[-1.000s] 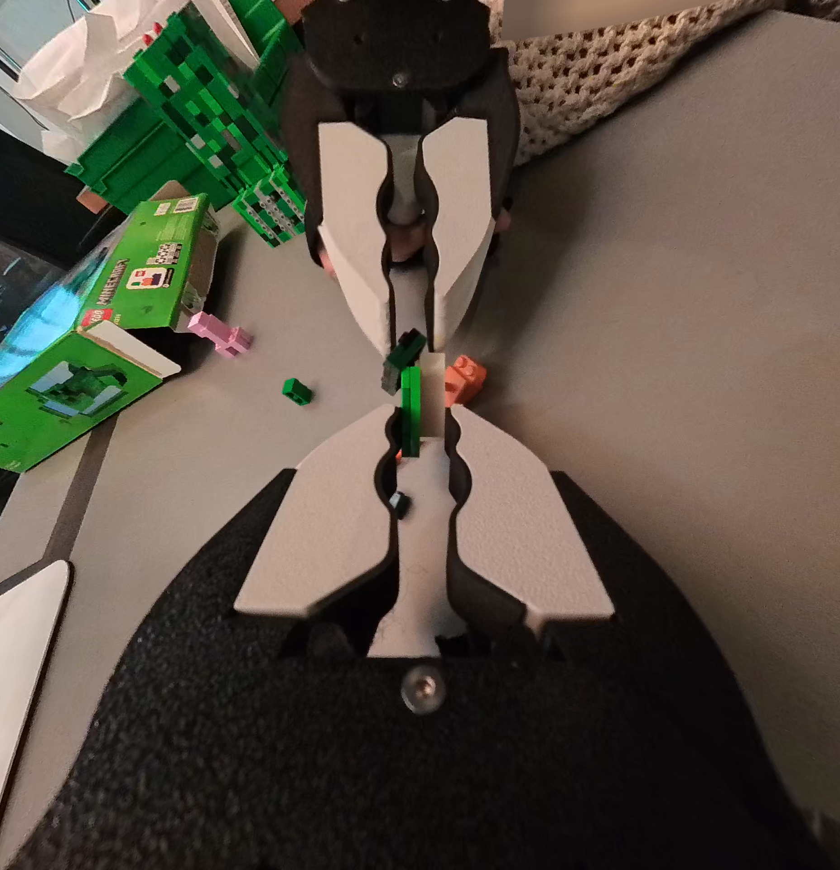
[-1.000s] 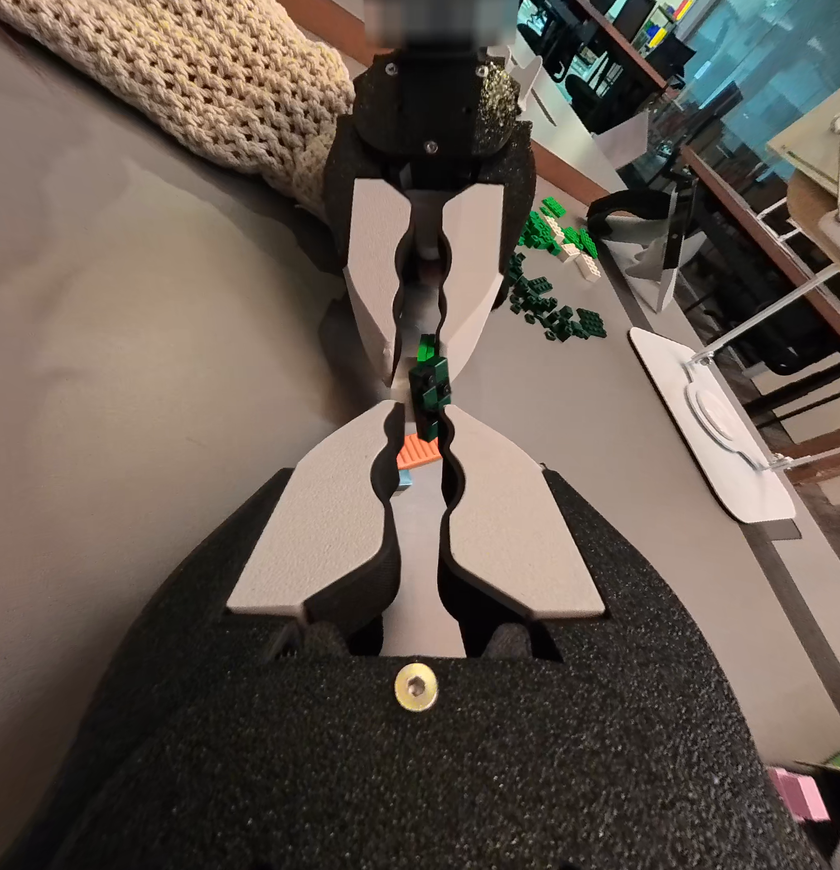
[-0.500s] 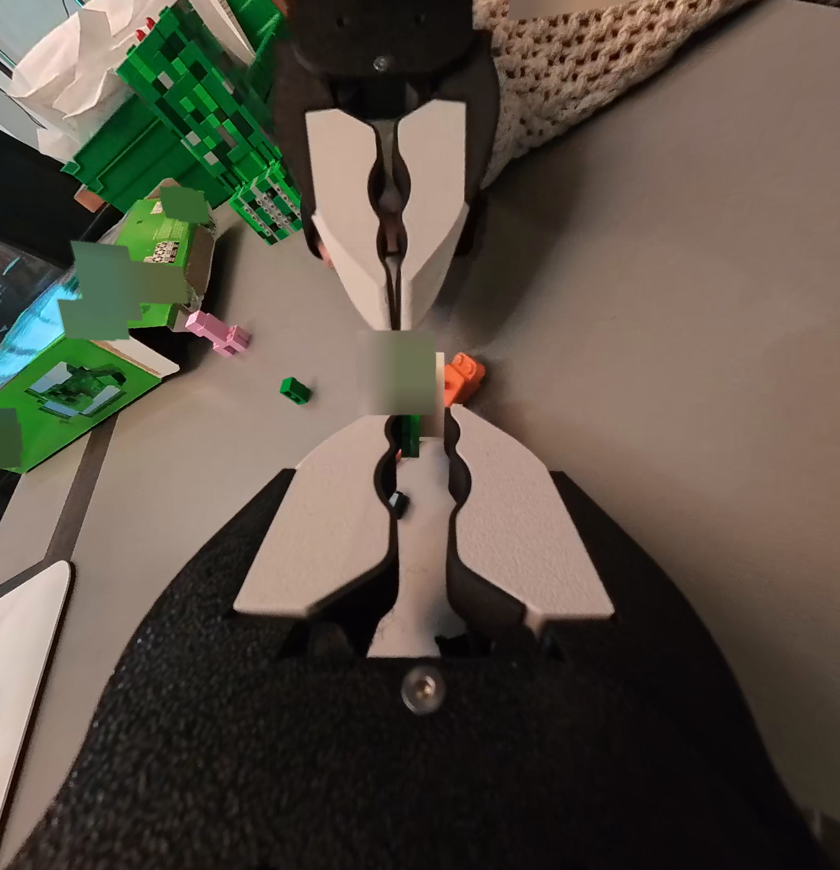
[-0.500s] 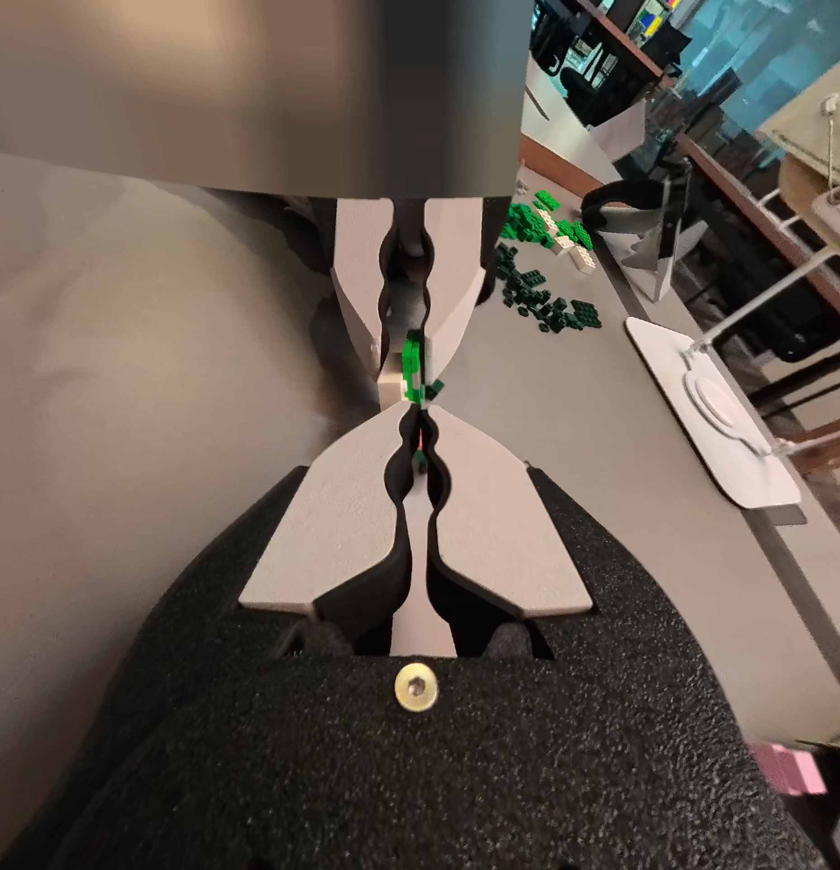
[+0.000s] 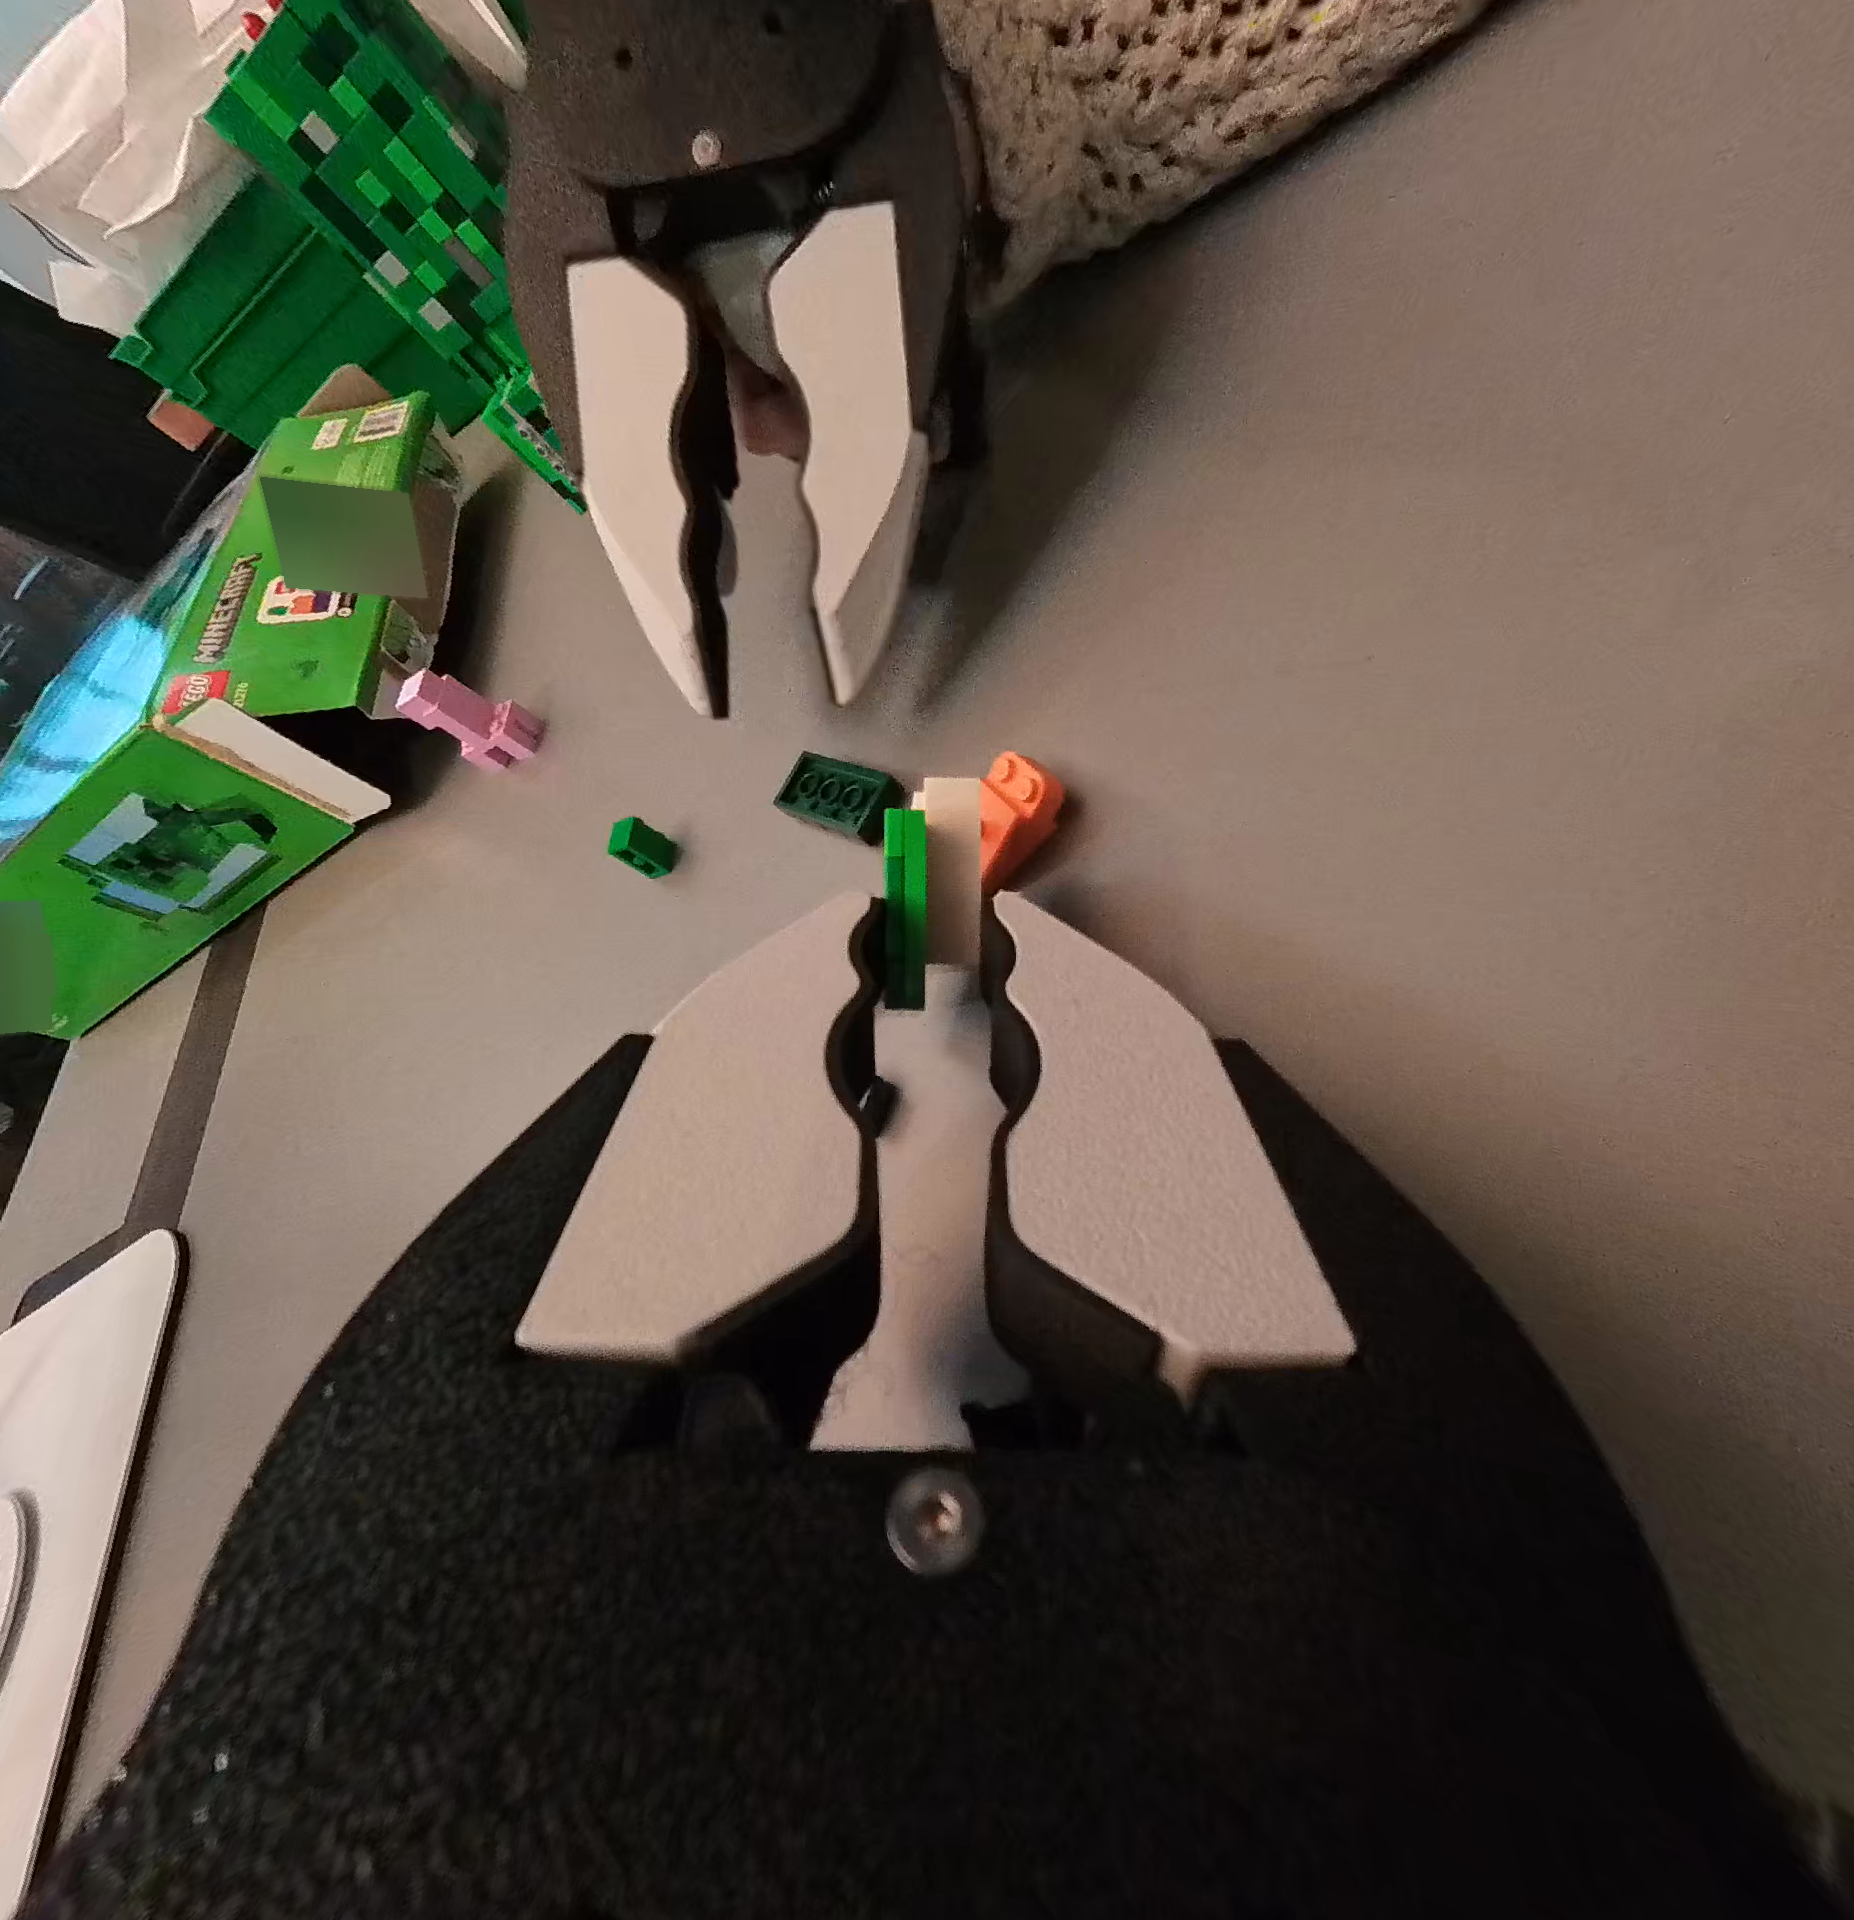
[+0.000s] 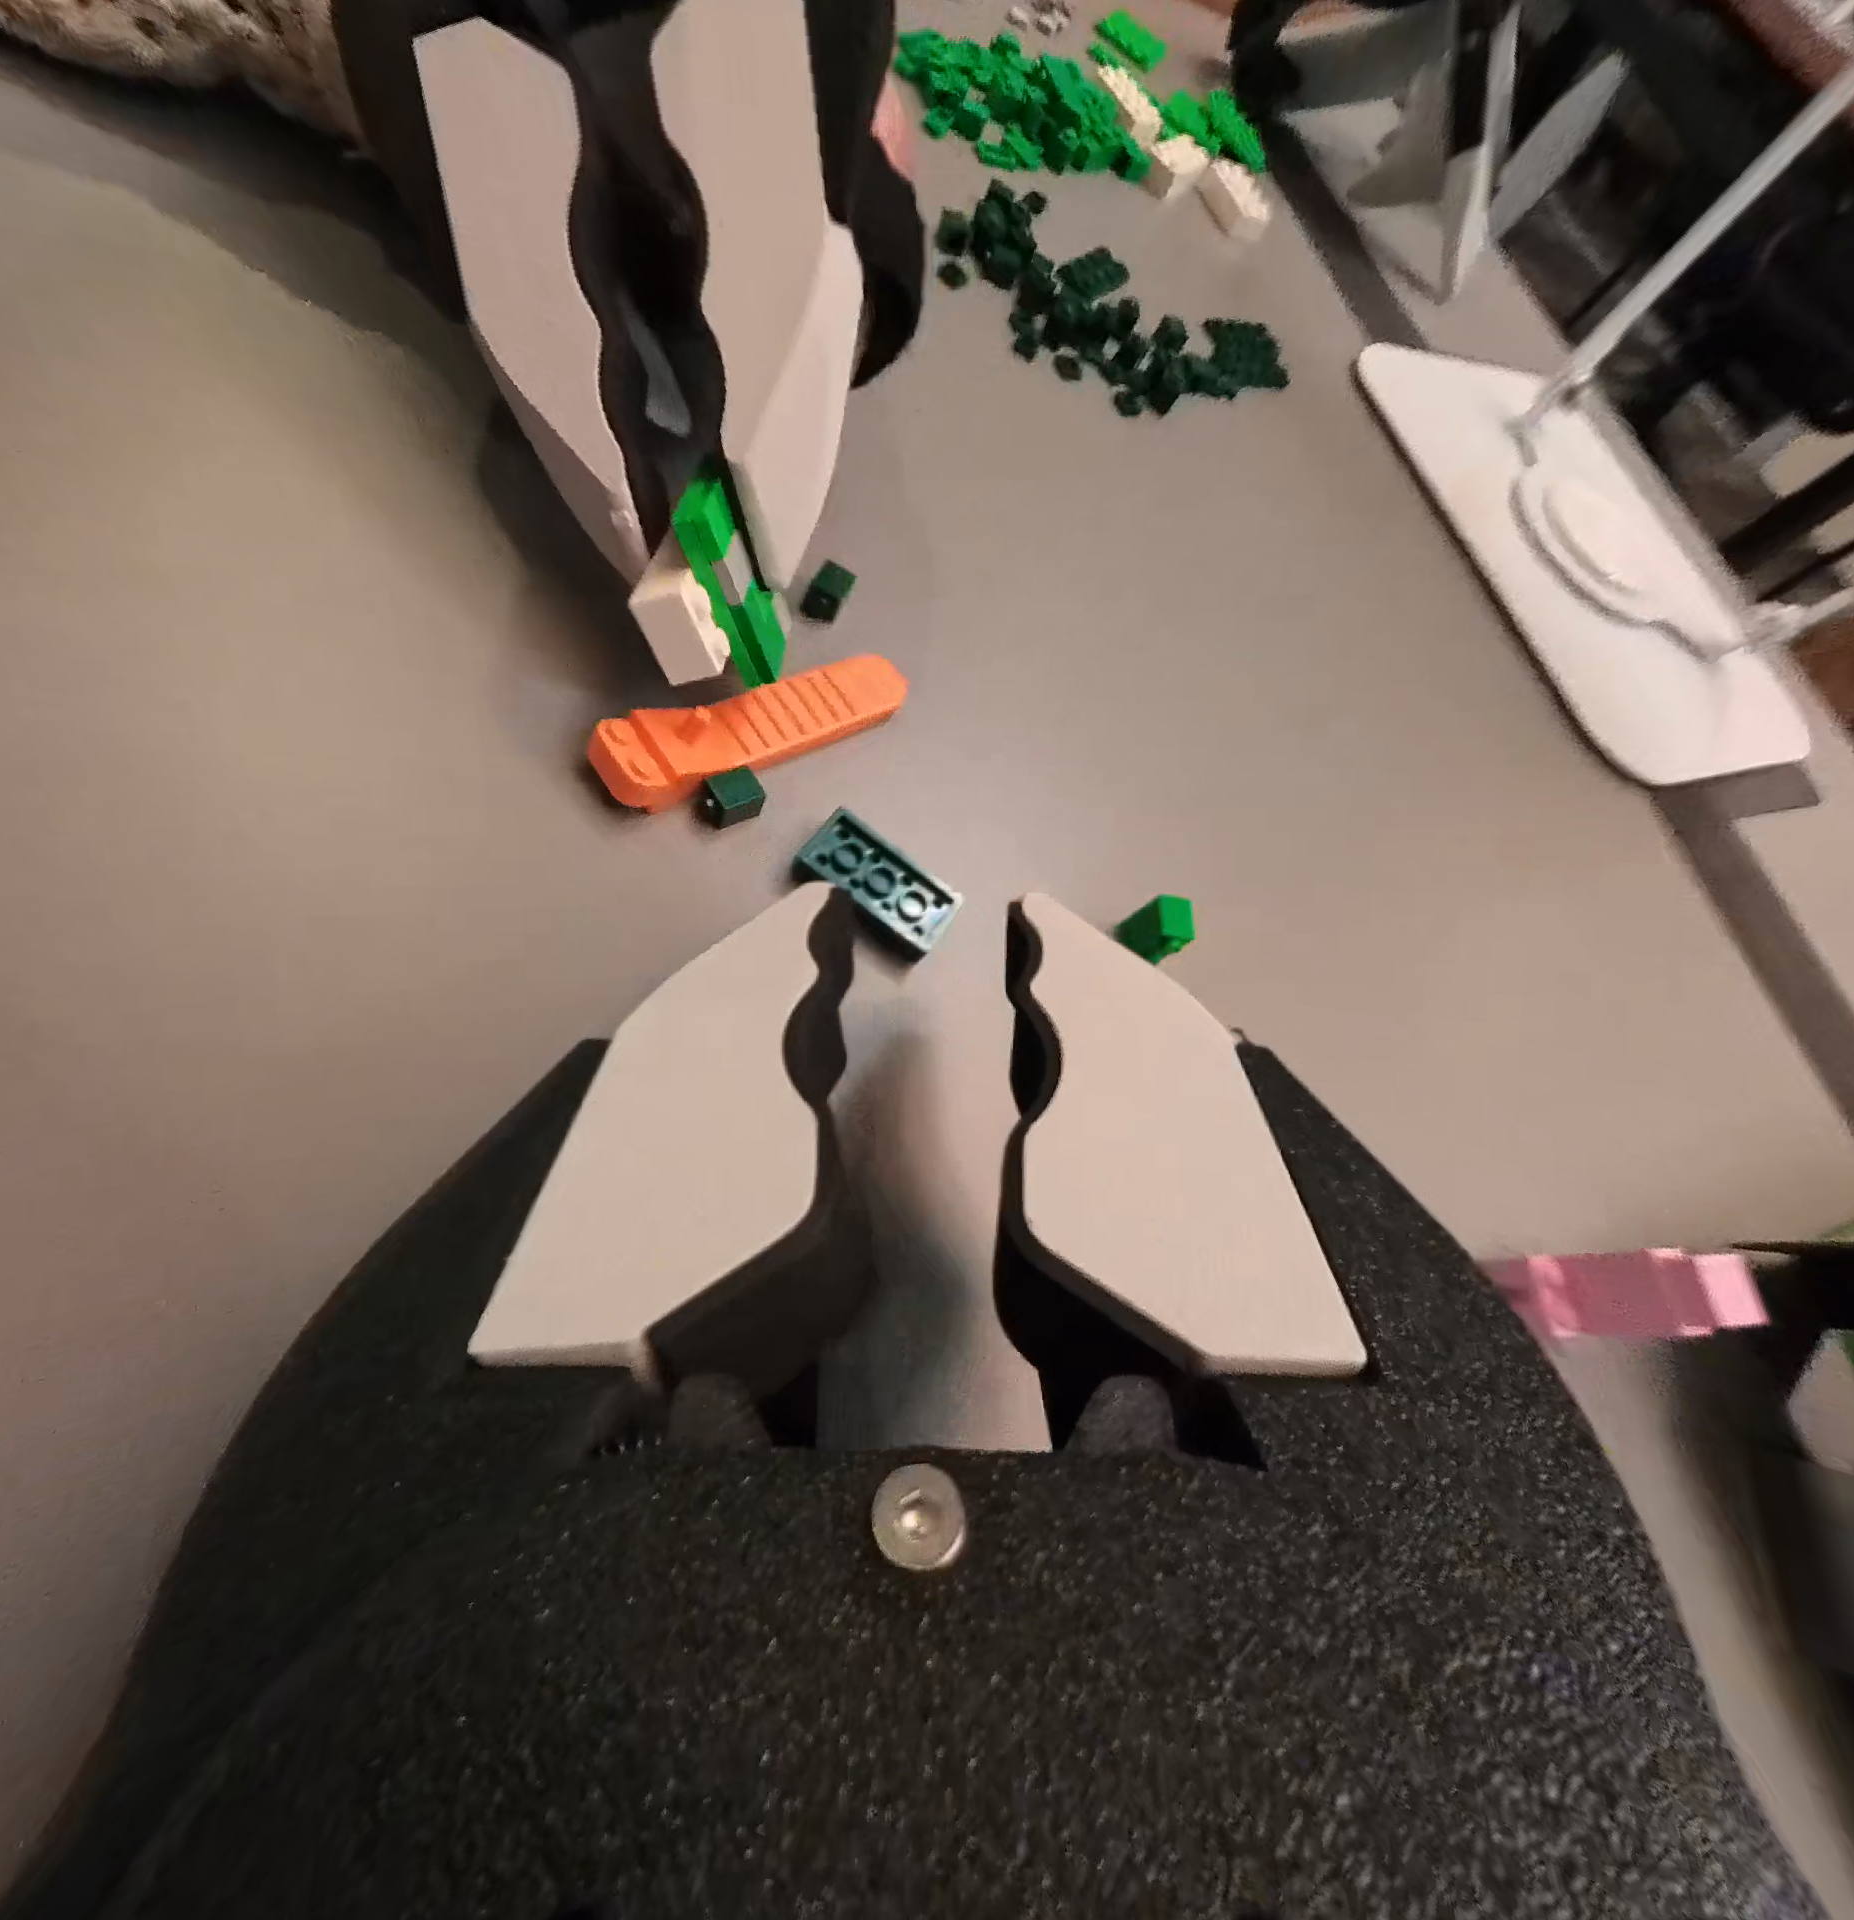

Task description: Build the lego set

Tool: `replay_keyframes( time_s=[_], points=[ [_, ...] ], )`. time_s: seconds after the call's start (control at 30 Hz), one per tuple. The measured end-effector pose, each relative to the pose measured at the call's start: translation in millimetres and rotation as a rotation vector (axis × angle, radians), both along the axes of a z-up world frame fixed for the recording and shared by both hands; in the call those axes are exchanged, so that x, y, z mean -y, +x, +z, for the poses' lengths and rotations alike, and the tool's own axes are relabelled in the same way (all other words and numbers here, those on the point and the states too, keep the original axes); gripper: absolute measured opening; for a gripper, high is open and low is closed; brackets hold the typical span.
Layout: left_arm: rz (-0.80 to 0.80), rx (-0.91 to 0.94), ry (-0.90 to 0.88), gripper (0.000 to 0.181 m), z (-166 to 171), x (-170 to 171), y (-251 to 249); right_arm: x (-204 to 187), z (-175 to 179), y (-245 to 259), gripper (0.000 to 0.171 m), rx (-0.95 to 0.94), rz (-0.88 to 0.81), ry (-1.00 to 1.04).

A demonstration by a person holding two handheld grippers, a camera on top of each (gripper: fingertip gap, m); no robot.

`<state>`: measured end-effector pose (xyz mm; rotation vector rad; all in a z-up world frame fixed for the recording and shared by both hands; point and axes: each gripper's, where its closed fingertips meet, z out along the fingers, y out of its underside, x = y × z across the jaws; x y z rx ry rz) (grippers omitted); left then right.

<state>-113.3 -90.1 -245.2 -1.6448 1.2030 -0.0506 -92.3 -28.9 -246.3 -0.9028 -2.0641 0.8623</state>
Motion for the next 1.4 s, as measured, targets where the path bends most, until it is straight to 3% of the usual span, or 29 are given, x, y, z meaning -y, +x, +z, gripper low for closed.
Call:
replay_keyframes(
  time_s=[0.17, 0.47, 0.57, 0.67, 0.77, 0.93, 1.23, 1.37, 1.4],
  points=[
    [0.001, -0.003, -0.002, 0.017, -0.4, -1.3, 0.2, 8.1, -0.5, 2.9, 0.036, 0.080, 0.011, -0.120],
    [0.063, -0.039, 0.015, 0.016, -2.6, -10.0, -7.5, 9.0, -9.3, 2.0, 0.040, 0.121, 0.003, -0.073],
    [0.185, -0.136, 0.126, 0.017, 2.6, -22.2, -24.2, 8.3, -9.1, 1.3, 0.038, 0.117, 0.000, -0.068],
    [0.195, -0.245, 0.266, 0.017, 10.9, -24.2, -23.2, 12.8, 2.8, -5.5, 0.032, 0.014, -0.005, -0.062],
    [0.200, -0.357, 0.333, 0.017, 10.5, -25.6, -21.7, 33.1, 21.2, -15.0, 0.030, -0.046, 0.006, -0.212],
    [0.190, -0.378, 0.412, 0.017, 18.4, -24.8, -17.8, 39.3, 17.1, -30.3, 0.051, -0.003, -0.068, -0.247],
    [0.118, -0.448, 0.457, 0.017, 14.9, -20.6, -5.4, 56.8, 14.3, -37.4, 0.033, 0.056, -0.054, -0.304],
    [0.132, -0.318, 0.482, 0.046, 28.8, -19.5, -1.4, 51.7, 15.1, -36.9, 0.033, 0.063, -0.072, -0.333],
    [0.146, -0.273, 0.479, 0.047, 33.2, -19.0, -2.5, 47.6, 16.3, -36.6, 0.033, 0.049, -0.081, -0.325]
  ],
)
